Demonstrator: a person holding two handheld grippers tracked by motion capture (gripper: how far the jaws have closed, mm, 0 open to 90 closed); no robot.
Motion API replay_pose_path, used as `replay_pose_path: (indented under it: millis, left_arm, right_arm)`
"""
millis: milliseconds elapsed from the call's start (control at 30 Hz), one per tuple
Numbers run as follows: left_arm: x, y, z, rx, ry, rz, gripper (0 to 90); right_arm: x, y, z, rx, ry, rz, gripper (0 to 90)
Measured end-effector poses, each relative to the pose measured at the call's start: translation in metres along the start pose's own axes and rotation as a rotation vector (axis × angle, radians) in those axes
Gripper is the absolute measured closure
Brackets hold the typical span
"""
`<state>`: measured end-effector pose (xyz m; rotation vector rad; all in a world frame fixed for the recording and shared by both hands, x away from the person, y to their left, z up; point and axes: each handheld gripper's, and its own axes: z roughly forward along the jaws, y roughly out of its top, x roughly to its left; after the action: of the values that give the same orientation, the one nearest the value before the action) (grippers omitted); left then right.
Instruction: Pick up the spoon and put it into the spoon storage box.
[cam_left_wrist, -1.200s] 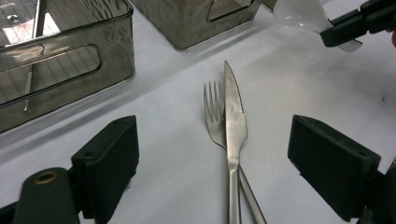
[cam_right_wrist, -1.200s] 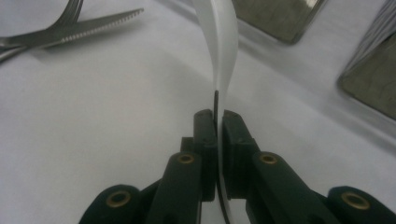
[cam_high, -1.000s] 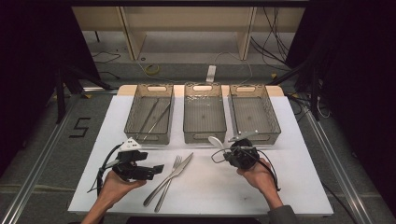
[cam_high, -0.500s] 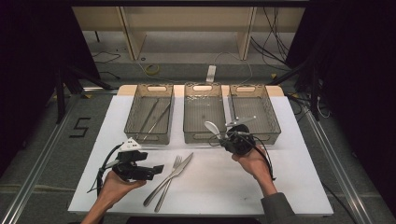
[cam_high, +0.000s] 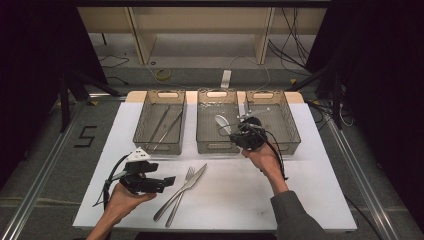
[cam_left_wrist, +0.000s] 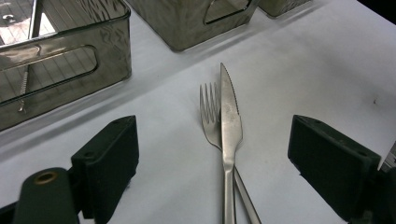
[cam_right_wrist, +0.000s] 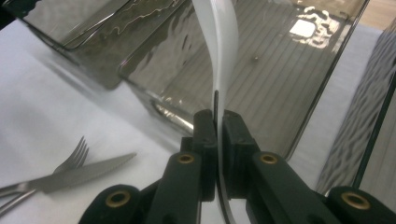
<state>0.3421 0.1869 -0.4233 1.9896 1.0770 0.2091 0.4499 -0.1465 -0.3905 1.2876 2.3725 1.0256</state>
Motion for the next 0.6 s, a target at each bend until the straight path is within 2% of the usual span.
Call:
replay_pose_path:
  millis: [333, 600]
  left_arm:
    - [0.0, 0.0, -0.002, -0.021, -0.015, -0.005, 15.7]
    - [0.0, 0.0, -0.002, -0.035, -0.01, 0.0, 15.7]
  right_arm:
    - [-0.005, 0.029, 0.013, -0.006, -0.039, 0.018, 86.1]
    - [-0.011, 0.041, 0.024, -0.007, -0.048, 0.043, 86.0]
